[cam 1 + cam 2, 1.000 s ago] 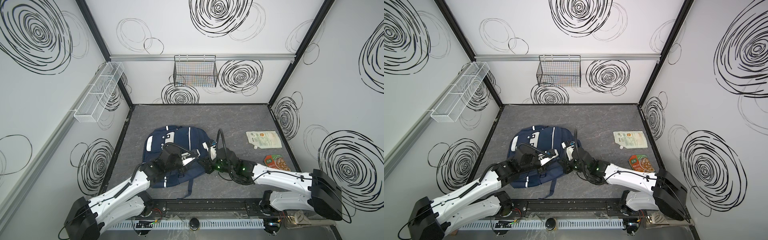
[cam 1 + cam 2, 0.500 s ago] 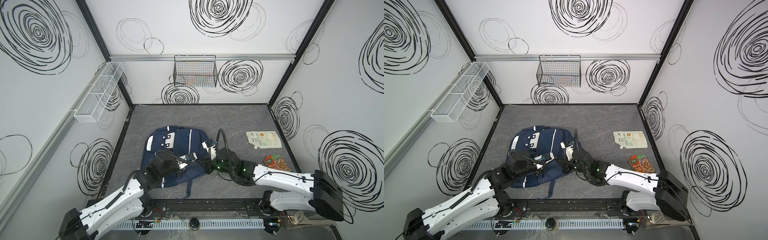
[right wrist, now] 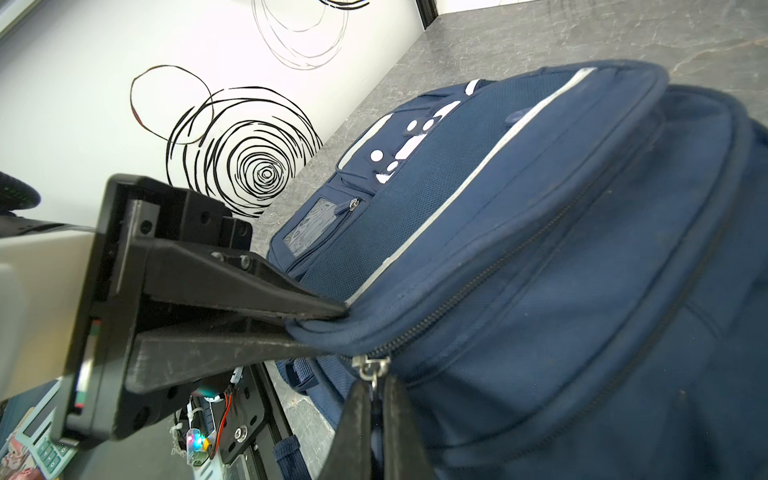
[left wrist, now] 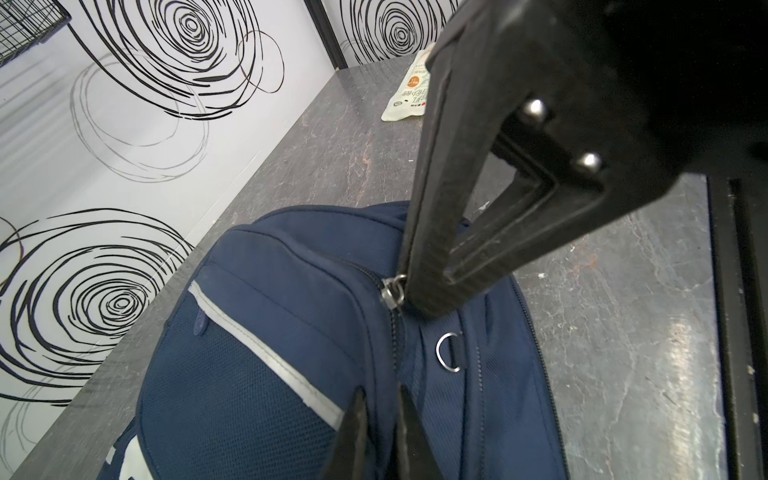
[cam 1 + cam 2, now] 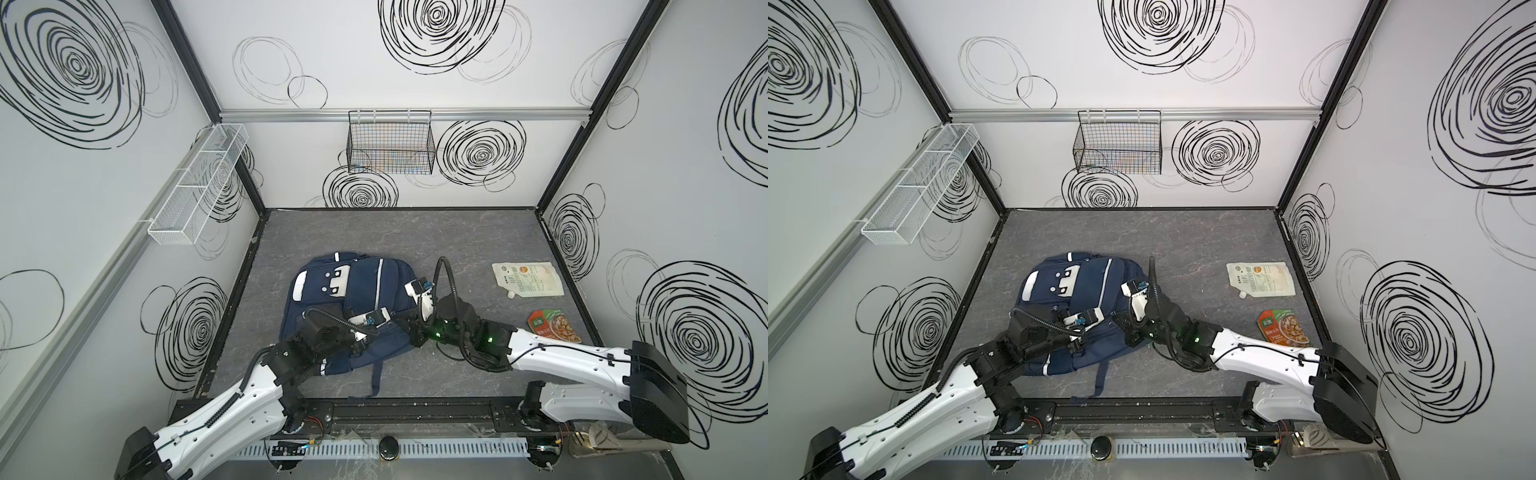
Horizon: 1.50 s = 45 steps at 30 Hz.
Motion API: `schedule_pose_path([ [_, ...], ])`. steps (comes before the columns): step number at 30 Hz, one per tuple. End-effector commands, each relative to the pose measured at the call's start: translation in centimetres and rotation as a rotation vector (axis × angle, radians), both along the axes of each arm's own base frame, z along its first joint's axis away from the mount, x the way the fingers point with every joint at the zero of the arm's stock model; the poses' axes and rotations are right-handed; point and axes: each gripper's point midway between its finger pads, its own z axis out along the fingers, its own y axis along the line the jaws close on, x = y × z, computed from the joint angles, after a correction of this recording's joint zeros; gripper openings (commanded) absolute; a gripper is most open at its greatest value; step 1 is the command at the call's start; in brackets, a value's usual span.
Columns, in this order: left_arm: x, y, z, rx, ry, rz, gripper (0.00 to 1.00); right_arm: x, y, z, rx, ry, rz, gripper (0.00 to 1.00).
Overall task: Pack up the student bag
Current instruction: 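Hold the bag top with the left gripper while right gripper pulls zipper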
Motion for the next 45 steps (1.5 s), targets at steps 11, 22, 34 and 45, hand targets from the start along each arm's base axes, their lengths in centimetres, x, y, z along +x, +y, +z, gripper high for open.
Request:
schedule_pose_path([
  [11,1.0,0.2,2.0,-0.093,-0.016,0.028,0.61,2.1,0.1,2.8,0.046,-0.049,-0.063,0.00],
  [22,-0.6,-2.0,1.6,-0.149,0.115,-0.099,0.52,0.1,1.9,4.0,0.093,-0.075,-0.003,0.00],
  [34,0.0,-1.5,2.9,-0.187,0.097,-0.082,0.12,-0.6,1.9,3.9,0.079,-0.091,0.009,0.00],
  [45,-0.6,-0.5,3.6,-0.186,0.005,-0.081,0.00,1.5,-0.5,3.5,0.042,-0.112,-0.094,0.00],
])
